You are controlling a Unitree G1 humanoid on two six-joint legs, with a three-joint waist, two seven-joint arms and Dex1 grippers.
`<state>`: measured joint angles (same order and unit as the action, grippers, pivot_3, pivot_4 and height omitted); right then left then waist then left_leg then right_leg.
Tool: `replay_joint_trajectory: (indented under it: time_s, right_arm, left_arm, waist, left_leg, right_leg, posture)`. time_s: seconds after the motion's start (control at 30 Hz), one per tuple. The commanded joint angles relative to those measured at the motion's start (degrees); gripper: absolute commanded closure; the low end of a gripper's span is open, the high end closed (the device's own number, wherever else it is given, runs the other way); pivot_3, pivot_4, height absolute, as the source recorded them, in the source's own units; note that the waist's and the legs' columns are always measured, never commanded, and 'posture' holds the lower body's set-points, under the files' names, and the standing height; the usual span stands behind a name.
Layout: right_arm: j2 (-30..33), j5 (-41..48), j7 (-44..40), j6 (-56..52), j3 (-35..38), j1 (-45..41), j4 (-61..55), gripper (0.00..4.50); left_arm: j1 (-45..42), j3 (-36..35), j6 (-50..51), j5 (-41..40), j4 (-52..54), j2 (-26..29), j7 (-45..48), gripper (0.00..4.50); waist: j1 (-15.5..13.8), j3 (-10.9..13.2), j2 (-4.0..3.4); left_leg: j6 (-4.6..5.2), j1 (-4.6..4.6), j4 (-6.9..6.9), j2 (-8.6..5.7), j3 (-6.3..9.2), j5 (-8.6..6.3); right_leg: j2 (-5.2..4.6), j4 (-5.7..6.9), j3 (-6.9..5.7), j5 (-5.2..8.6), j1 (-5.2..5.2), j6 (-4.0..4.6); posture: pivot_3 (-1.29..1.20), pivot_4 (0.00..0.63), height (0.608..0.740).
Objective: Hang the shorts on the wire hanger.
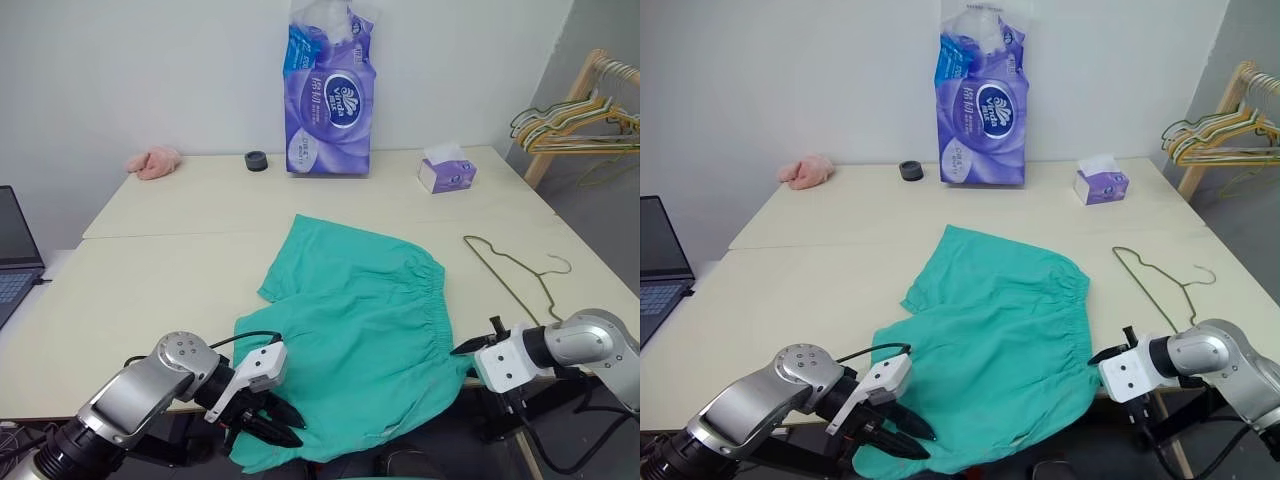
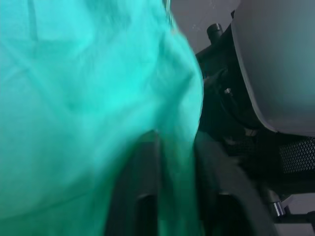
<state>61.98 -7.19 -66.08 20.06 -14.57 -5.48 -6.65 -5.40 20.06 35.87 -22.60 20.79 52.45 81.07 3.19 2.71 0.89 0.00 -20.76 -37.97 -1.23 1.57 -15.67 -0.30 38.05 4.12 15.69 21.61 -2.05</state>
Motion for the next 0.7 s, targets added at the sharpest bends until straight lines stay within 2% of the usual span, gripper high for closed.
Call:
replay_joint_trajectory:
  time_s: [0.03,0.17,0.2,0.3,0.37,0.43,0.53,0.7]
  right_arm:
    - [2.0,-0.1,-0.2,1.9,2.6,-1.3,0.0,1.65]
    - [6.5,2.5,-1.1,-0.8,7.9,-0.9,-0.1,0.27]
    - [7.4,4.6,-1.1,-3.7,10.6,-0.3,-0.5,0.25]
    - [8.0,8.3,-0.9,-9.5,14.8,1.4,-2.0,0.25]
    - [2.8,14.2,5.7,-23.0,22.6,2.0,-1.4,0.25]
    - [-2.6,18.3,11.7,-32.3,28.2,2.0,-1.9,0.25]
    - [-7.9,18.0,19.6,-43.2,31.8,2.8,-3.5,0.25]
    - [-15.6,18.0,30.7,-60.2,33.8,3.6,-3.7,0.25]
  left_arm:
    - [-1.3,-0.3,0.0,-0.9,1.4,-0.5,-0.6,2.08]
    - [-2.3,-1.3,-1.1,-0.7,1.0,-2.9,-3.1,0.83]
    - [-3.0,-1.9,-1.3,-0.8,0.5,-4.2,-4.4,0.55]
    - [-4.1,-2.8,-1.2,-1.1,0.0,-6.1,-6.4,0.55]
    - [-7.0,-4.5,-1.6,-1.4,-0.7,-11.1,-11.4,0.55]
    - [-9.0,-5.3,-1.9,-0.9,-1.1,-14.4,-14.7,0.55]
    - [-11.7,-5.3,-2.5,-0.1,-1.6,-17.2,-17.3,0.55]
    - [-16.0,-3.1,-6.8,2.8,-3.3,-19.2,-18.2,0.55]
  waist:
    - [0.0,0.0,0.01]
    - [0.0,0.1,-0.14]
    - [-0.2,0.2,-0.22]
    - [-0.2,0.3,-0.09]
    - [-0.1,0.3,0.10]
    - [-0.3,0.4,0.26]
    - [-0.2,0.3,0.19]
    - [0.1,0.4,0.16]
  left_leg:
    - [0.00,0.00,0.00,0.00,0.00,0.00]
    - [0.00,0.00,0.00,0.00,-0.02,0.00]
    - [0.00,0.00,-0.01,-0.02,-0.04,0.00]
    - [0.00,0.00,-0.02,-0.05,-0.05,0.00]
    - [0.00,0.01,-0.01,0.03,0.03,0.00]
    - [0.00,0.00,-0.07,0.03,0.16,0.00]
    - [-0.02,-0.02,-0.08,-0.03,0.20,-0.01]
    - [-0.04,-0.03,-0.05,-0.02,0.24,-0.02]
  right_leg:
    - [0.00,0.00,0.00,0.00,0.00,0.00]
    - [0.00,0.00,0.01,0.00,0.00,0.00]
    - [0.00,0.00,0.02,0.00,0.00,-0.01]
    - [0.00,-0.01,0.03,-0.02,-0.03,-0.04]
    - [-0.01,-0.02,0.03,-0.02,-0.05,-0.03]
    - [-0.02,-0.04,0.06,-0.04,-0.16,-0.04]
    - [-0.02,-0.04,0.08,-0.06,-0.18,-0.08]
    - [-0.01,-0.06,0.06,-0.05,-0.18,-0.07]
  posture:
    - [-0.09,0.031,0.740]
    - [-0.10,0.030,0.740]
    - [-0.10,0.030,0.740]
    - [-0.10,0.031,0.740]
    - [-0.10,0.031,0.740]
    - [-0.11,0.032,0.740]
    - [-0.11,0.034,0.740]
    - [-0.12,0.037,0.740]
